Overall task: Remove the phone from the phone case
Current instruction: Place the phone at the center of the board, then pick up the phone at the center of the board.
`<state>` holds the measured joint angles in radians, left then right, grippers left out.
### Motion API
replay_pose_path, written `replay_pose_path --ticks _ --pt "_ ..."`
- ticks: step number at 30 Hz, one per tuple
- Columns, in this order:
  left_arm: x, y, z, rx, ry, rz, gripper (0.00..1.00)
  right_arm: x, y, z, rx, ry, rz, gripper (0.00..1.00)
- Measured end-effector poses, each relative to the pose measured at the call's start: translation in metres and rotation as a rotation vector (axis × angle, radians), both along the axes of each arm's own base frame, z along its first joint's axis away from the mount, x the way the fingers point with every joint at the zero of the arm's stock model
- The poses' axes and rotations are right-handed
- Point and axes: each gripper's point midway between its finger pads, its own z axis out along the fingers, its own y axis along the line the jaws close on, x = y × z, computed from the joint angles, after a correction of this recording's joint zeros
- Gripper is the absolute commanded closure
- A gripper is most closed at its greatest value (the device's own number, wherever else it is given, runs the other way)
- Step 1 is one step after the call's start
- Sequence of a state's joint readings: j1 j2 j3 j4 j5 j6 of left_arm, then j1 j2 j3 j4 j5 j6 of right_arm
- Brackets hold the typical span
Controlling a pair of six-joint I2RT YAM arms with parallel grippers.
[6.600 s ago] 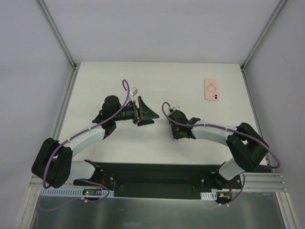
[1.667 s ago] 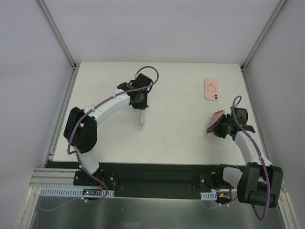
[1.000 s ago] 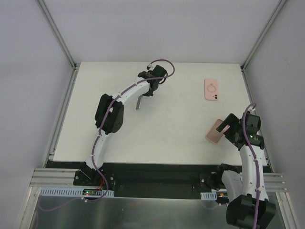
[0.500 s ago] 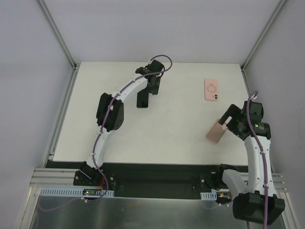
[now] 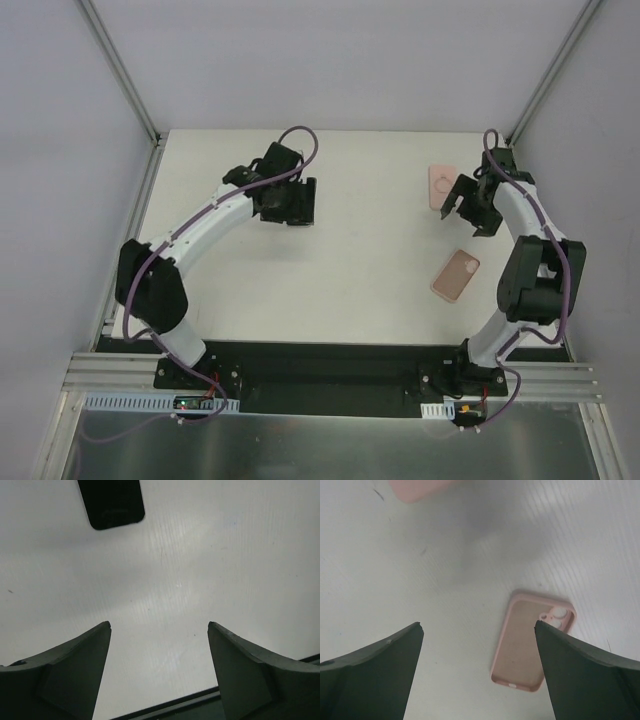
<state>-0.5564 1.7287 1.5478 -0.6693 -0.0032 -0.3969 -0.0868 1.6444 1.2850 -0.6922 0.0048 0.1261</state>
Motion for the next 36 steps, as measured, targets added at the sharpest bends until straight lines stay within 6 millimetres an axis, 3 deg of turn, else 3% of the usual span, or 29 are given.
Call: replay_pose_path --ticks 8,15,20,25,30,36 --pt "-0.065 0.015 0.007 -0.125 0.042 0.000 0.22 0.093 -0.008 -0.006 -0.018 -0.066 0.057 0.04" --pt "-0.102 0.025 0.021 -0.208 0.025 -0.024 0.23 0.136 -0.010 -0.033 -0.063 -0.046 0.125 0.04" --pt "-0.124 0.028 0.034 -0.278 0.002 -0.054 0.23 0.153 -0.002 -0.052 -0.115 -0.016 0.213 0.04" --pt "-0.141 0.035 0.029 -0.300 0.012 -0.049 0.22 0.162 0.005 -0.066 -0.146 0.013 0.286 0.04" --pt "-0.148 0.039 0.020 -0.294 0.039 -0.033 0.22 0.162 0.002 -0.069 -0.166 0.040 0.311 0.04" --pt "-0.150 0.039 0.024 -0.303 0.029 -0.032 0.22 0.159 -0.002 -0.079 -0.182 0.067 0.310 0.04"
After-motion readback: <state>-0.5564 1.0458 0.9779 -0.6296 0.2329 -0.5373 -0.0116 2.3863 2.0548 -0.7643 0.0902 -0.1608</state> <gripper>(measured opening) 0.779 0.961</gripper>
